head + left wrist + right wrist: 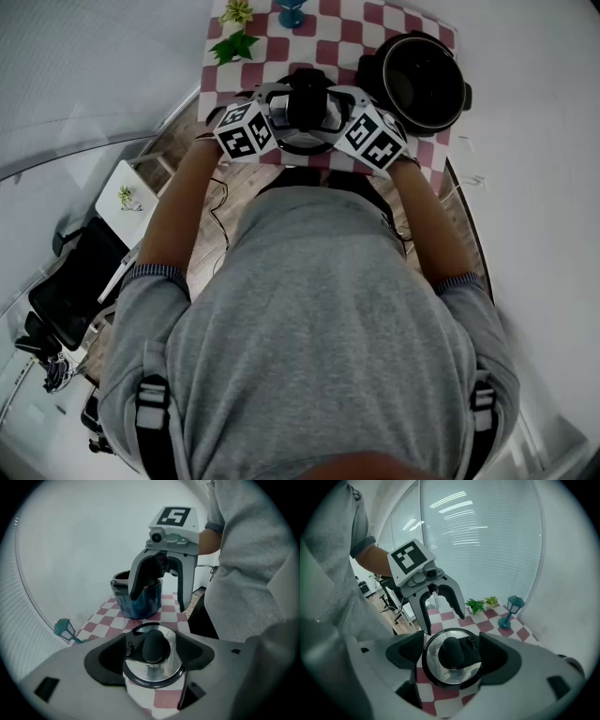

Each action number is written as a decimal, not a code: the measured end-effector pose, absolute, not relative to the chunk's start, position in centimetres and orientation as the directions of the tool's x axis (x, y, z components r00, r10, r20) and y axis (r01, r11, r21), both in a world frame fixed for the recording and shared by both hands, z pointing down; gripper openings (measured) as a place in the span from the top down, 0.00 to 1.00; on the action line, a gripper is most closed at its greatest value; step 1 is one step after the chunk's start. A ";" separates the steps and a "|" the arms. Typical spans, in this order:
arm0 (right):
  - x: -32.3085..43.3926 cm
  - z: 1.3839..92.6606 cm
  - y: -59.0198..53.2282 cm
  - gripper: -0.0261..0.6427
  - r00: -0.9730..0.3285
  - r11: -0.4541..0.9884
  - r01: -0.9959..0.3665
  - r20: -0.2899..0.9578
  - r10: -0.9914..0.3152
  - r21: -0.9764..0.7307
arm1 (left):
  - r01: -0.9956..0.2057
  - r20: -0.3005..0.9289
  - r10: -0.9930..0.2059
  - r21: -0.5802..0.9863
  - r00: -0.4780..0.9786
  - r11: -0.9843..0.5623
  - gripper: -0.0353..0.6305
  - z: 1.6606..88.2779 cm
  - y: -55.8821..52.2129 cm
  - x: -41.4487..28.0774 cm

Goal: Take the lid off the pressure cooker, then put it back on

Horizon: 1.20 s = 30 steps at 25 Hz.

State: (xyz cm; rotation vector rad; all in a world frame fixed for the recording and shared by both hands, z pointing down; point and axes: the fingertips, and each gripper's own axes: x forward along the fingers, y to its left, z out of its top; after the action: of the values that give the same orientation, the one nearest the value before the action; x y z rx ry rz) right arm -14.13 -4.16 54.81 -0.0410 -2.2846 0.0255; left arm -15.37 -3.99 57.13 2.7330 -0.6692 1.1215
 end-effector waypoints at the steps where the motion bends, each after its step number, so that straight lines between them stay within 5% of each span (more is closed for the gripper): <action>1: -14.2 55.6 -4.1 0.39 -0.637 0.999 0.031 0.770 0.041 -0.028 | -0.430 0.707 -0.345 -0.064 0.617 -0.900 0.42 57.8 -4.0 -15.4; 30: -14.2 69.3 -4.5 0.43 -0.299 0.980 0.196 0.950 0.095 -0.037 | -0.299 0.900 -0.108 0.025 0.421 -0.954 0.43 69.5 -4.3 -14.3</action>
State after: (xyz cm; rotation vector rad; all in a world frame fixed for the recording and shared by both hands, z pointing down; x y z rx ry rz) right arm -14.17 -4.54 69.31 -0.2107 -1.8767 -0.1001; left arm -14.28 -4.31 69.54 2.4904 -0.3611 1.5571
